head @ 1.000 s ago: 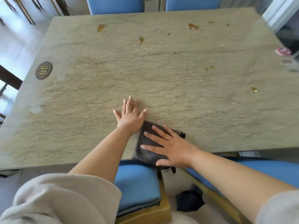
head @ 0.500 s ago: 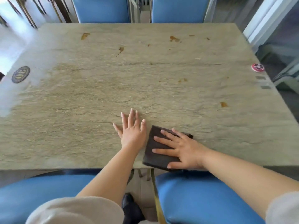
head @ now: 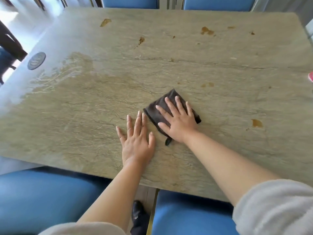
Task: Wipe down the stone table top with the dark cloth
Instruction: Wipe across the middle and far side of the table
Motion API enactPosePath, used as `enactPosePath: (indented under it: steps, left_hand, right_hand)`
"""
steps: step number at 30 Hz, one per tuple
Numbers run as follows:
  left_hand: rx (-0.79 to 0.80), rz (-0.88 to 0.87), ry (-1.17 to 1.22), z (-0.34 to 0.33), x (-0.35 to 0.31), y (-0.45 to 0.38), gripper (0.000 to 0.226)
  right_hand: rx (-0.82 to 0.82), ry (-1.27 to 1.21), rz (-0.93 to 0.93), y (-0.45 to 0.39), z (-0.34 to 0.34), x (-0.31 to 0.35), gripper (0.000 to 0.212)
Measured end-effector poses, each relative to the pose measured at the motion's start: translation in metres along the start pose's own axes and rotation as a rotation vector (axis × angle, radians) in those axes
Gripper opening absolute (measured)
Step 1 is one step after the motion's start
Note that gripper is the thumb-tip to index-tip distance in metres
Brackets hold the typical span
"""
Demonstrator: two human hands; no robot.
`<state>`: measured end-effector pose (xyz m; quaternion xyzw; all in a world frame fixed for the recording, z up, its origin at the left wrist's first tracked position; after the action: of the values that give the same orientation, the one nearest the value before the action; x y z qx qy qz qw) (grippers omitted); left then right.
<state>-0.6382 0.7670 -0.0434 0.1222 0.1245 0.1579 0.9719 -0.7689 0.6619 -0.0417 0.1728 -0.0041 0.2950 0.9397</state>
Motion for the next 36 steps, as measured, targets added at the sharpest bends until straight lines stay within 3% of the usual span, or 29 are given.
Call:
enactPosePath:
  steps: [2,4,8,10,12,15,18,19,22,25,27,30,32,34,36]
  left_hand:
    - [-0.001,-0.001,0.020,0.001,0.000,0.001,0.068]
    - [0.008,-0.003,0.024,0.002,0.000,0.001,0.067]
    - [0.014,-0.011,0.001,0.001,-0.001,0.001,0.065]
    - [0.010,-0.017,0.012,0.001,-0.001,0.002,0.065]
    - [0.000,-0.023,0.037,0.002,0.000,0.002,0.065]
    - [-0.003,-0.030,0.083,0.003,0.001,0.003,0.066]
    - [-0.013,-0.044,0.106,0.004,0.000,0.003,0.065]
    - [-0.011,-0.049,0.104,0.004,0.000,0.004,0.065]
    - [0.015,-0.062,0.077,0.003,0.001,0.005,0.063]
    - [0.062,-0.061,0.021,0.002,0.000,0.003,0.061]
    - [0.094,-0.056,0.003,0.001,0.000,0.003,0.060]
    - [0.111,-0.024,0.039,0.003,-0.005,0.007,0.058]
    - [0.108,0.001,0.102,0.004,-0.016,0.008,0.057]
    - [0.110,-0.018,0.126,0.002,-0.036,0.010,0.055]
    - [0.117,-0.068,0.107,-0.003,-0.060,0.013,0.053]
  right_hand:
    - [-0.001,0.055,0.284,0.022,-0.002,-0.015,0.061]
    - [0.014,0.077,0.307,0.025,0.001,-0.046,0.057]
    - [-0.044,-0.085,-0.290,-0.014,0.012,-0.065,0.057]
    - [-0.027,-0.137,-0.446,-0.029,0.014,-0.039,0.063]
    - [-0.003,-0.112,-0.347,-0.025,0.010,-0.006,0.067]
    - [-0.009,0.012,-0.037,0.026,-0.009,0.023,0.069]
    - [0.013,0.116,0.269,0.083,-0.028,0.004,0.065]
    - [0.022,0.148,0.294,0.093,-0.029,-0.012,0.063]
    - [0.027,0.059,-0.014,0.096,-0.024,-0.052,0.065]
    - [0.057,-0.042,-0.340,0.088,-0.024,-0.034,0.067]
    - [0.112,-0.021,-0.222,0.094,-0.029,-0.001,0.069]
    - [0.151,0.087,0.226,0.137,-0.039,0.018,0.069]
    - [0.200,0.152,0.420,0.168,-0.045,0.001,0.070]
    - [0.218,0.164,0.466,0.183,-0.044,-0.028,0.069]
    - [0.177,0.148,0.400,0.178,-0.041,-0.060,0.064]
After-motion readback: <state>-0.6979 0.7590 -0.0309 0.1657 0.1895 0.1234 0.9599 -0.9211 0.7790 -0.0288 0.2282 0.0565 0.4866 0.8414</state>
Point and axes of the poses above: each hand's wrist, its own y-axis away from the middle knuckle, its own z-axis out of the back of the hand, x = y × z, the point moved 4 cm from there along -y, towards the middle knuckle, and after that the axes turned 9 degrees about x, right-handed, at the moved point
